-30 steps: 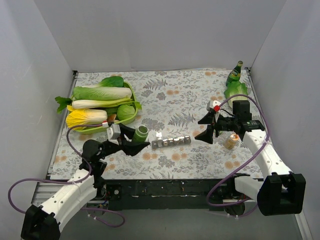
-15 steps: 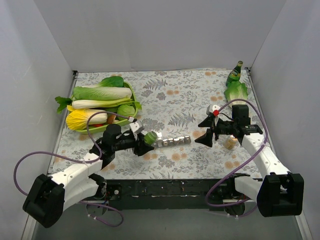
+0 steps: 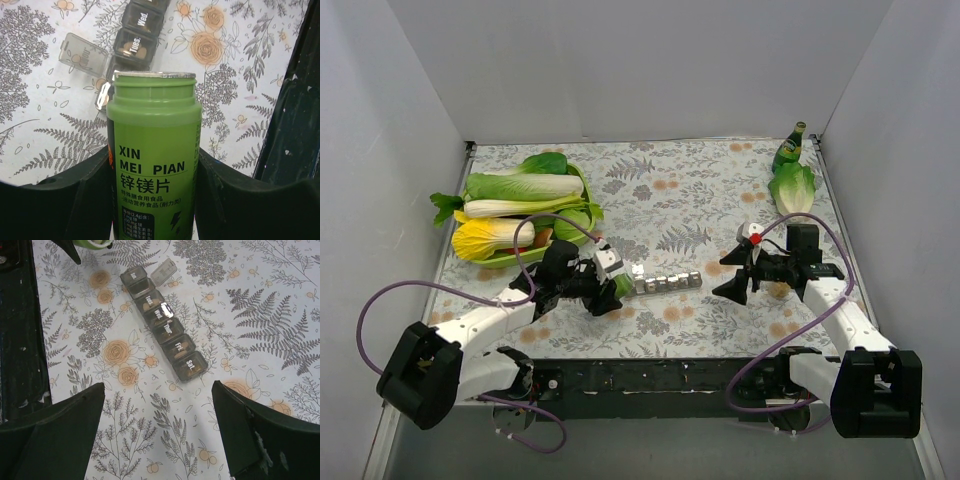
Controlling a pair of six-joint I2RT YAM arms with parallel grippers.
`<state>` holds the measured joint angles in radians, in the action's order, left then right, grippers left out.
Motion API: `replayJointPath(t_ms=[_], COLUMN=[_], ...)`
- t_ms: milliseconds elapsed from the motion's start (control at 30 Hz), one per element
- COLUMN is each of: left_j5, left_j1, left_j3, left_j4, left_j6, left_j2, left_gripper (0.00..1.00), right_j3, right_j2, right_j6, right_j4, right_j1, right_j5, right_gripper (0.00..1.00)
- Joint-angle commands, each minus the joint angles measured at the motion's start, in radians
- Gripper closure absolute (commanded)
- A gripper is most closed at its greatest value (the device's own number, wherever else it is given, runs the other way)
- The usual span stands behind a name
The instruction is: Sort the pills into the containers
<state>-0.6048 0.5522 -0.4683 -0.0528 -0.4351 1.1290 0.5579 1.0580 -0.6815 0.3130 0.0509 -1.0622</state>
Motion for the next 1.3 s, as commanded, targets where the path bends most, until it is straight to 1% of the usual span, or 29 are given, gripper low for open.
replayJointPath(t_ms=[0, 267, 633, 900, 1100, 1267], left_j5=[0.005, -0.003, 0.010, 0.045, 0.060, 0.088], left_j1=[0.012, 0.018, 0.046, 0.052, 0.051, 0.052], left_j3=[-0.050, -0.090, -0.161, -0.223, -0.253, -0.309], left_j4=[-0.081, -0.133, -0.180, -0.257, -0.298, -0.360], left_j6=[0.113, 0.217, 0.285, 0.346, 0.363, 0.378], left_j2=[0.002, 0.080, 0.186, 0.241, 0.270, 0.308], left_gripper=[1.00, 1.00, 1.00, 1.00, 1.00, 1.00], right_j3=[-0.003, 0.002, 0.014, 0.022, 0.023, 0.027], right_j2=[-0.001, -0.010, -0.018, -0.021, -0.029, -0.033], right_j6=[-0.041, -0.108, -0.142, -0.153, -0.170, -0.178], right_j4=[-0.032, 0.020, 0.051, 0.066, 0.080, 0.087], right_j1=[-0.014, -0.016, -0.016, -0.017, -0.016, -0.016], right_j5=[-0.058, -0.062, -0.039, -0.032, -0.022, -0.021], right_gripper=[0.05, 0.05, 0.06, 0.06, 0.06, 0.06])
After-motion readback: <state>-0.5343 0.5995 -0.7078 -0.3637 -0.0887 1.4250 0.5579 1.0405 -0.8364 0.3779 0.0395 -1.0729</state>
